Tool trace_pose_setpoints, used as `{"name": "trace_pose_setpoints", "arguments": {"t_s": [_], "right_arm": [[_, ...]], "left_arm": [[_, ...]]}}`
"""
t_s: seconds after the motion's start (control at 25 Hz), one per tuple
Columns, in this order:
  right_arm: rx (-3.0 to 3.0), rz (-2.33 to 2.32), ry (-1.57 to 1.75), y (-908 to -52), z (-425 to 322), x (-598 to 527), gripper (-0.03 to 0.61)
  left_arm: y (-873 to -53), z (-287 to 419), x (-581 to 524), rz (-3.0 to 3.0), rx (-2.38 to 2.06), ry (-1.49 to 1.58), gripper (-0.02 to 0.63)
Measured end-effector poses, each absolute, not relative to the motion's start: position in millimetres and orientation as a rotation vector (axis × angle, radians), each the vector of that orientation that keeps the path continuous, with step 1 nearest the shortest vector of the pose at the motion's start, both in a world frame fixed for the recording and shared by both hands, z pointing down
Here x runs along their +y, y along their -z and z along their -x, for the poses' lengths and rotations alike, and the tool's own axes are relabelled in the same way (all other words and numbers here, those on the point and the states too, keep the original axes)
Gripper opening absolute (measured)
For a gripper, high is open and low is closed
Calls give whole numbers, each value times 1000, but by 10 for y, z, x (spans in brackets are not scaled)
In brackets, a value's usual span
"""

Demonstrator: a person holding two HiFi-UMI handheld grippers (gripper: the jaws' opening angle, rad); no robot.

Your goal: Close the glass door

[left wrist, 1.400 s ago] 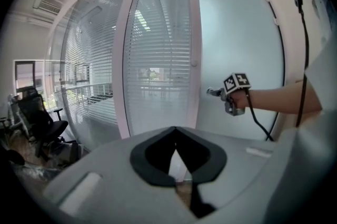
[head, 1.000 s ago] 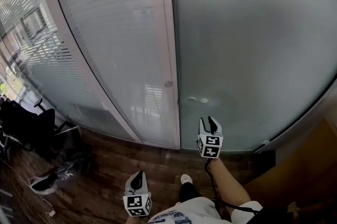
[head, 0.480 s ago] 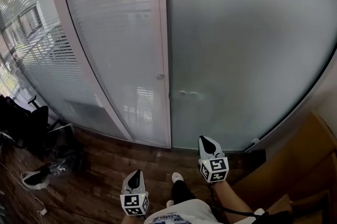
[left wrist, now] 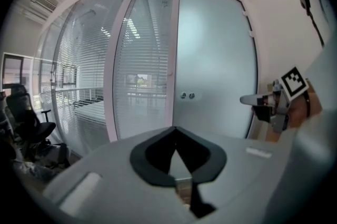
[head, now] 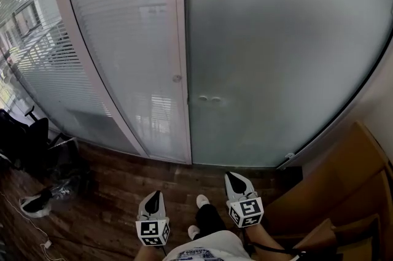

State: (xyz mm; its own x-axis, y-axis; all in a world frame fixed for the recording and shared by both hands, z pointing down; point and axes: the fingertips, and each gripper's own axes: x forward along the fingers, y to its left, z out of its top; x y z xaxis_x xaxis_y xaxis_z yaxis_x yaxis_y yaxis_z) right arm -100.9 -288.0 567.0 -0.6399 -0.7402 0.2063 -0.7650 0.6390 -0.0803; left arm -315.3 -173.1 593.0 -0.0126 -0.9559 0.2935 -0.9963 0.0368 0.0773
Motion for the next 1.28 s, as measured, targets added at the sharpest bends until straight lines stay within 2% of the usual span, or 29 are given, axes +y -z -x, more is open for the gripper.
{"name": "trace_pose_setpoints", "arguments": {"t_s": [0.68,1.28], "right_arm": [[-2662,-1298,-265,-5696,628,-2549,8],[-2690,-1366,-267,-5478,-44,-1657,8]], "left_arm": [[-5969,2804,-1668,-2061,-1967,-244,2],[-5671,1987,-1042,-2184,-1915,-264,2]]}}
